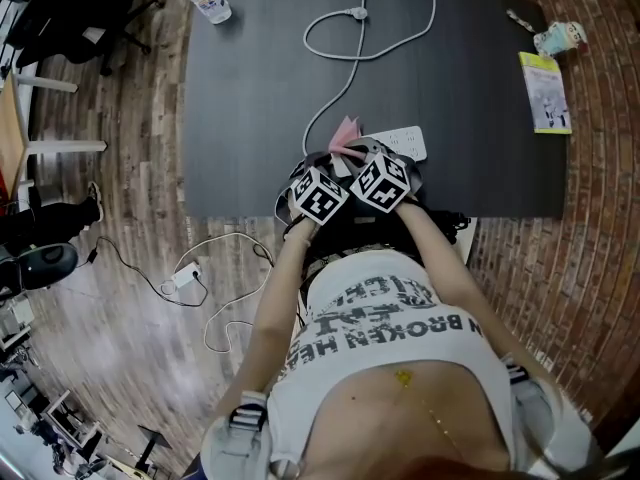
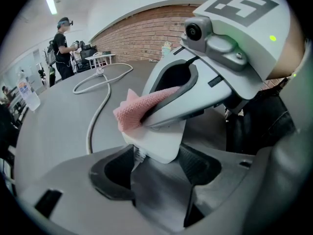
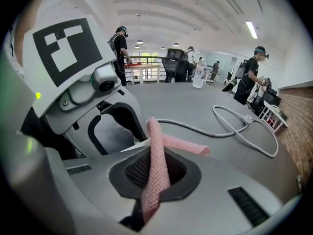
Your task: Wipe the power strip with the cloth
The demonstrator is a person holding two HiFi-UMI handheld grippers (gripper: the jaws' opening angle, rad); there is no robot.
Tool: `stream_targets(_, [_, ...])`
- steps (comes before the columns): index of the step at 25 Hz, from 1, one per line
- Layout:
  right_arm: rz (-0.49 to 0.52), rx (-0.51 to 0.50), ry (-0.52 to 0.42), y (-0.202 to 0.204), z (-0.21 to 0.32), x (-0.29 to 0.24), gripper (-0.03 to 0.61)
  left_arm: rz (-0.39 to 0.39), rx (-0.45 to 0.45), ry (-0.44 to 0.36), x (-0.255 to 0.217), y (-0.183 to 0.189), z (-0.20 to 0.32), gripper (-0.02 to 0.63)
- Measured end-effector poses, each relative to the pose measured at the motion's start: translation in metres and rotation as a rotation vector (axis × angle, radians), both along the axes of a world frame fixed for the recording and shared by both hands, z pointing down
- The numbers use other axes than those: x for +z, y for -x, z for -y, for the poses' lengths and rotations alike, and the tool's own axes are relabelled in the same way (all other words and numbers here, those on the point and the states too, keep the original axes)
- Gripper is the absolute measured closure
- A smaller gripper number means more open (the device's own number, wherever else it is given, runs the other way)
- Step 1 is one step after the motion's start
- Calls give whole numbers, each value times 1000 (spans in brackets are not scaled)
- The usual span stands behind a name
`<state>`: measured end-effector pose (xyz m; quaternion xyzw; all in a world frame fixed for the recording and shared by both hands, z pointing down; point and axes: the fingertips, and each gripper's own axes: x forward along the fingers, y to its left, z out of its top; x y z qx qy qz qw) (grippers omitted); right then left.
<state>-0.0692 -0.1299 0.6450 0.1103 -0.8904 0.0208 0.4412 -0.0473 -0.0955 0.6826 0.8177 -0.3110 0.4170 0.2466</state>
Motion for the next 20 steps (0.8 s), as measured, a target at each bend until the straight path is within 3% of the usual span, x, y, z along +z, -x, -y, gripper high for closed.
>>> stream_targets(20, [-12, 113, -9, -31, 17, 1, 561, -2, 7, 4, 1, -2, -1, 341])
